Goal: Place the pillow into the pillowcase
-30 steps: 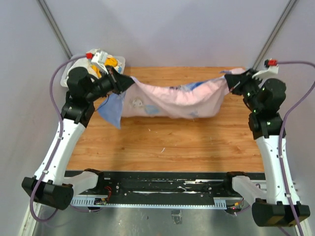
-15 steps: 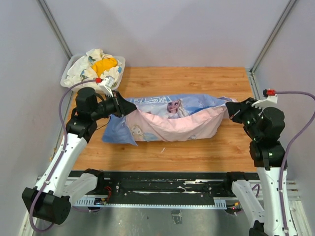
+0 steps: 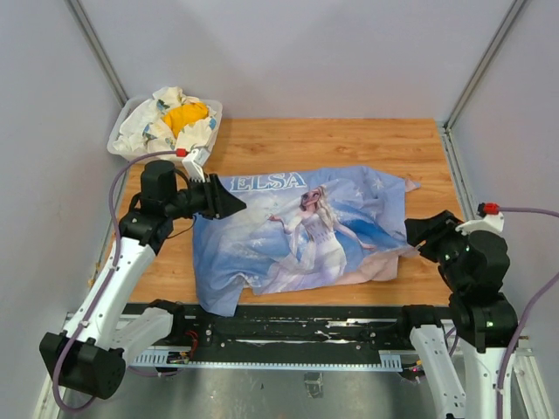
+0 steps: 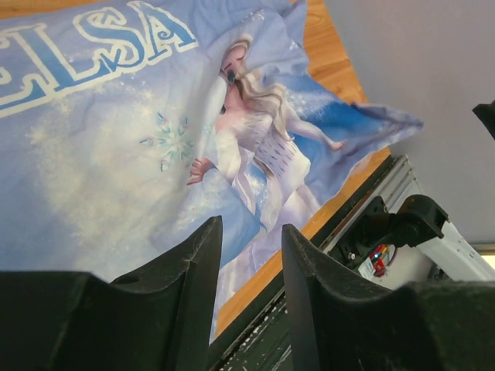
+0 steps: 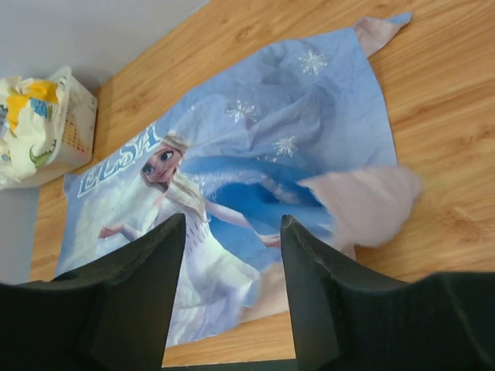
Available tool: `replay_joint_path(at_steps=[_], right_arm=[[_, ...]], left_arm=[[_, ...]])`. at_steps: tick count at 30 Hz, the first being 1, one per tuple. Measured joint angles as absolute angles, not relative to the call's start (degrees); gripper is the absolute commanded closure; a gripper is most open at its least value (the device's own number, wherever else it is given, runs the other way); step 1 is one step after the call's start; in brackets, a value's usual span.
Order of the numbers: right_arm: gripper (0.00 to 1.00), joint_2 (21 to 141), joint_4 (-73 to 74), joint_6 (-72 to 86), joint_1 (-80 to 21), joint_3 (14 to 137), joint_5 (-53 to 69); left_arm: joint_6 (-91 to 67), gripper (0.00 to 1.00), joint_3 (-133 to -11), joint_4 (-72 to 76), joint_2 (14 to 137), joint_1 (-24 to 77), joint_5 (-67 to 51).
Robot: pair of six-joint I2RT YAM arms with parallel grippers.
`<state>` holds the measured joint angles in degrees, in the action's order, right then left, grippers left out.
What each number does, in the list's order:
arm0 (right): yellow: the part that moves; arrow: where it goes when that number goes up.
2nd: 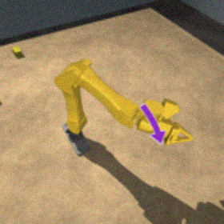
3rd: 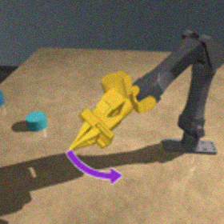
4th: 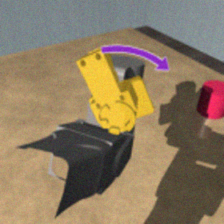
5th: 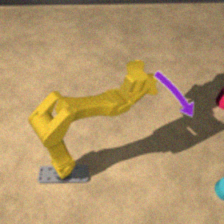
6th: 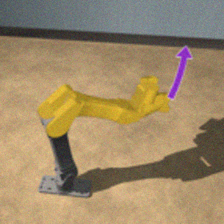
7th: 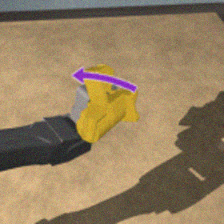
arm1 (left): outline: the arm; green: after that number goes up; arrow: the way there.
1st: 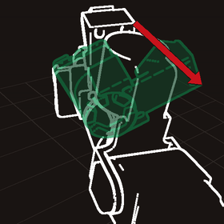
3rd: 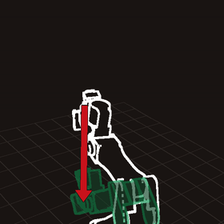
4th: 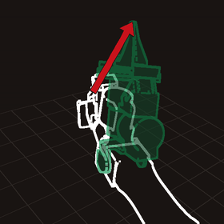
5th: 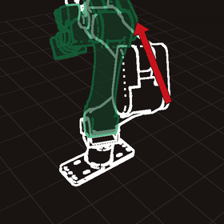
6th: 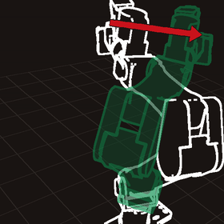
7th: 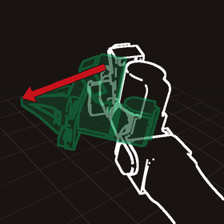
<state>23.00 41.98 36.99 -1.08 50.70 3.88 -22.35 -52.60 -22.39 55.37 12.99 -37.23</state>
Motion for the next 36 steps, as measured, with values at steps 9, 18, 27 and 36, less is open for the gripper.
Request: replay_joint_path(at_steps=[9, 18, 27, 36], right_arm=[[0.4, 32.64, 40.25, 36.05, -1.08, 57.63, 3.73], [0.4, 59.7, 32.12, 31.75, -1.23, 57.98, 9.8], [0.41, 85.58, 30.72, 26.61, -9.56, 67.81, 11.35], [0.4, 95.22, 32.14, 24.69, -15.11, 70.06, 10.55]], left_arm=[[-24.12, 0.57, -54.57, -21.17, 61.93, 12.99, -31.75], [-27.97, 0.59, -57.78, -21.45, 75.22, 12.99, -26.22], [-28.93, 0.63, -58.74, -22.63, 87.31, 12.99, -24.14], [-28.53, 0.65, -60.58, -21.21, 95.53, 12.99, -24.38]])
